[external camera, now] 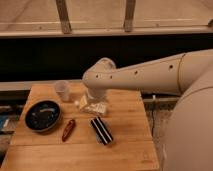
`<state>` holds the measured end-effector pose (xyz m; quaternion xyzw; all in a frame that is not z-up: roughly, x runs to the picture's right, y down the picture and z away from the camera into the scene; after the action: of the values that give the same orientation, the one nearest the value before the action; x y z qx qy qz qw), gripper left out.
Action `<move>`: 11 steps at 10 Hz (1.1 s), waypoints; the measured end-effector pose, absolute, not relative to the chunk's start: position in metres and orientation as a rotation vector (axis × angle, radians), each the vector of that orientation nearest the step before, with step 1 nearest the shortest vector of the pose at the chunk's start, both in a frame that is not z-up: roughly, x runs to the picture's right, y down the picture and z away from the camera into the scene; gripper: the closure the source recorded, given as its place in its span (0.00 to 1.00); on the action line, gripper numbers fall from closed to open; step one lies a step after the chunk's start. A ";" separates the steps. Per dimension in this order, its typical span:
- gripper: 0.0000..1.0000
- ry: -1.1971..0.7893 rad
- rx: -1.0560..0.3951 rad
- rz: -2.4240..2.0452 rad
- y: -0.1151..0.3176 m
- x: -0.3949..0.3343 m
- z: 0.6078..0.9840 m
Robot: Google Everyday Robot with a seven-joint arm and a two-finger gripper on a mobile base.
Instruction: Place the pepper in the ceramic bowl
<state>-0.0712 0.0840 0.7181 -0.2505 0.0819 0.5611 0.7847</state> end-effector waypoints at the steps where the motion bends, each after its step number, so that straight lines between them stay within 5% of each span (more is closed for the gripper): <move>1: 0.20 0.175 -0.544 1.177 0.092 -0.091 0.715; 7: 0.20 0.184 -0.608 0.988 0.156 -0.187 0.718; 11: 0.20 0.189 -0.606 0.985 0.157 -0.186 0.719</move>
<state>-0.1859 0.1568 0.7188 -0.2859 0.0891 0.4650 0.8331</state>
